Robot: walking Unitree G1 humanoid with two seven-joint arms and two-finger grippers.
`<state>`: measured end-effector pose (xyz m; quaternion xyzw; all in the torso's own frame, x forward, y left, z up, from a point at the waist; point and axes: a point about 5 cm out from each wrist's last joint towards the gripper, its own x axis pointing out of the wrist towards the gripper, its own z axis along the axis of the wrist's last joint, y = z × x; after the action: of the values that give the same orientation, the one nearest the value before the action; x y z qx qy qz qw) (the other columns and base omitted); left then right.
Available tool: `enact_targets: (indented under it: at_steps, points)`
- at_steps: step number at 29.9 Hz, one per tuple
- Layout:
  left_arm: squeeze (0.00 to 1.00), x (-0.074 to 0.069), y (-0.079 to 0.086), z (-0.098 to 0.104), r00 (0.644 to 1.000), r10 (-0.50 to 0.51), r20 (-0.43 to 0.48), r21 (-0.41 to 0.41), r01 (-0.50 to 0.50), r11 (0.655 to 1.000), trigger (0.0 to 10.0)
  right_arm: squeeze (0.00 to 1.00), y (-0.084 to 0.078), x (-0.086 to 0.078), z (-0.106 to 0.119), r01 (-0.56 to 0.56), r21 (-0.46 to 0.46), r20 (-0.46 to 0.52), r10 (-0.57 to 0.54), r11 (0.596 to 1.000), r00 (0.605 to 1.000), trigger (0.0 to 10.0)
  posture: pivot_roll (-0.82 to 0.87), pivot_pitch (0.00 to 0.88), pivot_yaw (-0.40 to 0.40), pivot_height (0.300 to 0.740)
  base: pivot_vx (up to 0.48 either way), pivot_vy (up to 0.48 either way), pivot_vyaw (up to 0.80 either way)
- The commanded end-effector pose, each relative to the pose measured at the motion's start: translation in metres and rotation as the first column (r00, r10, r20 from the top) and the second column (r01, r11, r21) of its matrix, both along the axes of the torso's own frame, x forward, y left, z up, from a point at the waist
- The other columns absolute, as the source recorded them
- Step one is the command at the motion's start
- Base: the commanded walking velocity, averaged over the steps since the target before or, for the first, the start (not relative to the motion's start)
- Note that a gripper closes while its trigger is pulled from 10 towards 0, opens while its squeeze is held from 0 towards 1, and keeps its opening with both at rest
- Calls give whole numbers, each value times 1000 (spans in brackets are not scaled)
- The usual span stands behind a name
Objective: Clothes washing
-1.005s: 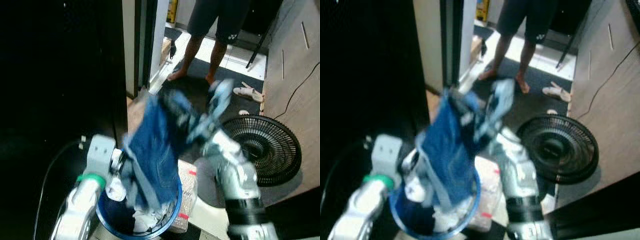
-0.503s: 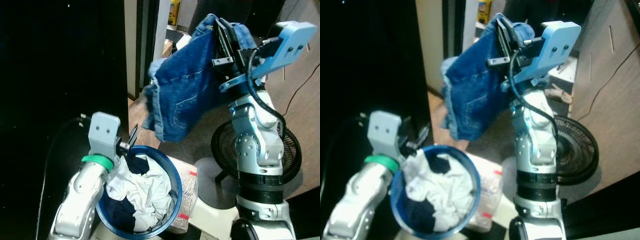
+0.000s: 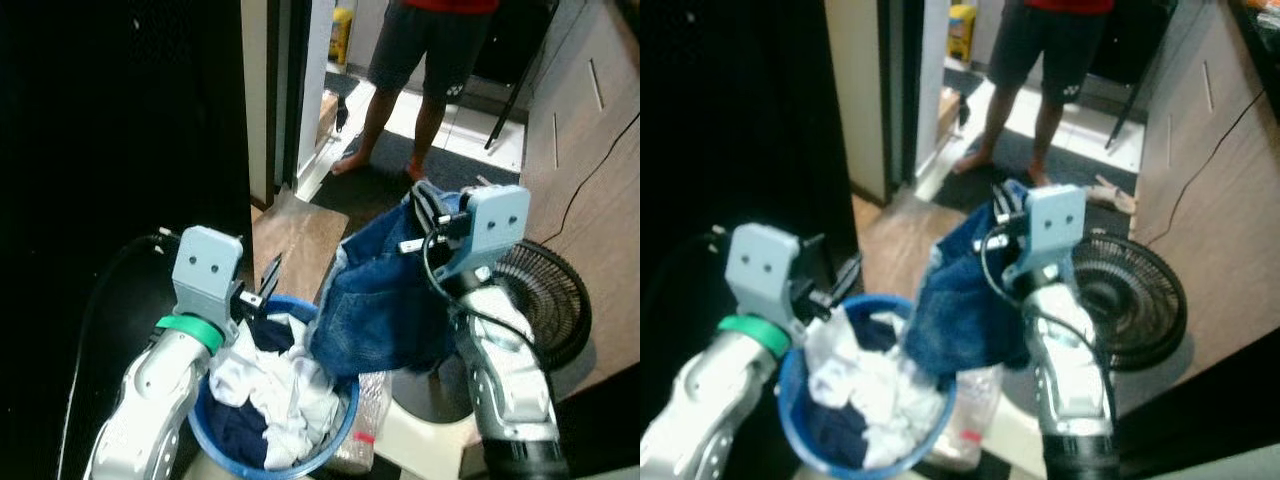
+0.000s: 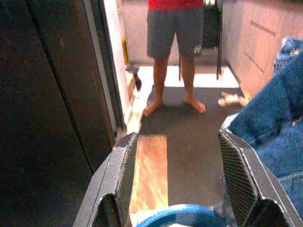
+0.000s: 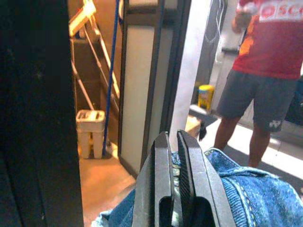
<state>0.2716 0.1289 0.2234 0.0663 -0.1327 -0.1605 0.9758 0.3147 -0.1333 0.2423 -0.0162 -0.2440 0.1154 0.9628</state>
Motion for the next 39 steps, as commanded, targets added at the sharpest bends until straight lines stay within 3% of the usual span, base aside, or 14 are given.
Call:
enact_targets:
  at_steps: [1, 14, 30, 39]
  points:
    - [0, 1, 0, 0, 1000, 1, -5, -3, -1, 1000, 10000, 0, 2, -5, 10, 9, 0, 65, -9, 1000, 998, 10000, 96, 11, -32, 740, 0, 0, 0]
    - [0, 13, 3, 18, 999, 2, 40, -54, 1, 999, 10000, 0, 8, -1, 6, 21, -17, 77, -20, 1000, 997, 10000, 89, 0, -19, 740, 0, 0, 0]
    - [0, 14, 2, 17, 1000, 0, 30, -67, 2, 998, 10000, 0, 10, -1, 2, 14, 7, 62, -15, 1000, 998, 10000, 94, 0, -14, 740, 0, 0, -800]
    - [0, 13, 3, 16, 1000, 4, 22, -65, -3, 998, 10000, 0, 11, 0, 1, 12, 18, 59, -13, 1000, 998, 10000, 97, 0, -11, 740, 0, 0, -108]
